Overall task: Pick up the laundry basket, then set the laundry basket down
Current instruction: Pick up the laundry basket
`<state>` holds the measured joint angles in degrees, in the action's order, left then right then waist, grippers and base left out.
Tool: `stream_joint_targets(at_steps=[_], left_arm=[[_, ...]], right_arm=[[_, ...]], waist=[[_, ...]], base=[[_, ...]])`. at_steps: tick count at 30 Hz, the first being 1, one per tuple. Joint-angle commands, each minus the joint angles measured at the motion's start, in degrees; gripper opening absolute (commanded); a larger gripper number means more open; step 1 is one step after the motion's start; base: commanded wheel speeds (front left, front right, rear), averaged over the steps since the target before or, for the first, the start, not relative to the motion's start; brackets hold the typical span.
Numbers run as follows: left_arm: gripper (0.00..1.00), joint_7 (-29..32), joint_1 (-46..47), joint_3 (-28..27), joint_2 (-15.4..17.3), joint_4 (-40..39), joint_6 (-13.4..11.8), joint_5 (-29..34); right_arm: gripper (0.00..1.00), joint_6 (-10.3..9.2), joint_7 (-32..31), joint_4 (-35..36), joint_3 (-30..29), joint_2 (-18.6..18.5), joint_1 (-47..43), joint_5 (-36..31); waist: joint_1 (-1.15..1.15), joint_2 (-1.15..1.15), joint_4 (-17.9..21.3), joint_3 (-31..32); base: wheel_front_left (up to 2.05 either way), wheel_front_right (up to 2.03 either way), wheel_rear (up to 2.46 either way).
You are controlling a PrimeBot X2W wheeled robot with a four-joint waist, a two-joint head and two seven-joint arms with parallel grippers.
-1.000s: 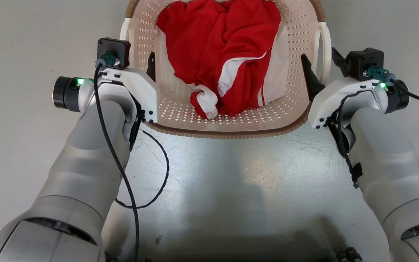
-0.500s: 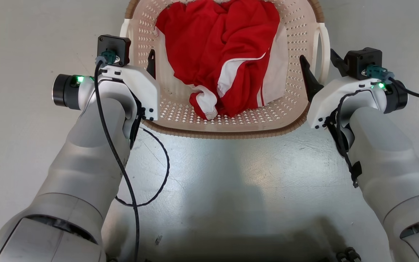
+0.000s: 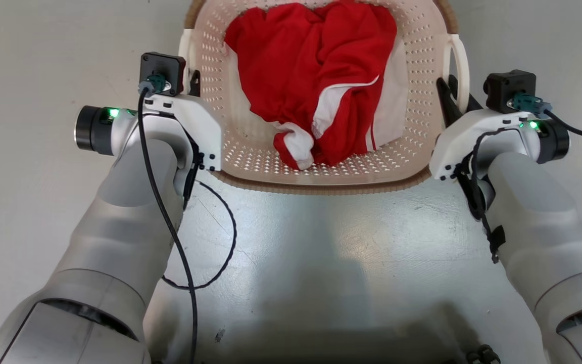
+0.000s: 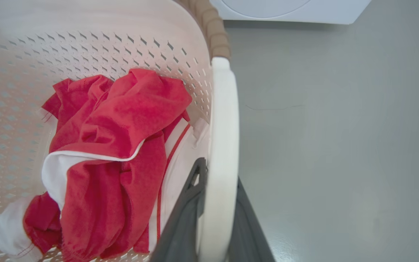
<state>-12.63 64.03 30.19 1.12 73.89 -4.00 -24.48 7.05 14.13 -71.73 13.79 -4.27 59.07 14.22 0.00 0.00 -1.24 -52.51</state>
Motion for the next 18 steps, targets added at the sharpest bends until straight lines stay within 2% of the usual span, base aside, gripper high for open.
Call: stream_joint_targets(at_steps=[1, 9, 18], left_arm=[[0.0, -0.63, -0.46, -0.26, 1.76, -0.37, -0.61, -0.07], [0.0, 0.71, -2.95, 0.61, 1.76, -0.17, -0.57, -1.35], [0.0, 3.9, -7.3, 1.95, 1.76, -0.02, -0.68, -2.49]], right_arm=[[0.0, 0.44, 0.17, 0.17, 1.52, 1.39, -1.62, -0.16], [0.0, 0.44, -2.08, -0.56, 4.19, 1.39, -3.2, 1.16], [0.0, 0.44, -8.34, 0.35, 9.47, 1.39, -7.22, 5.19]], waist=[[0.0, 0.0, 0.02, 0.18], [0.0, 0.0, 0.13, 3.79], [0.0, 0.0, 1.27, 11.89]], base=[[0.0, 0.0, 0.0], [0.0, 0.0, 0.0], [0.0, 0.0, 0.0]])
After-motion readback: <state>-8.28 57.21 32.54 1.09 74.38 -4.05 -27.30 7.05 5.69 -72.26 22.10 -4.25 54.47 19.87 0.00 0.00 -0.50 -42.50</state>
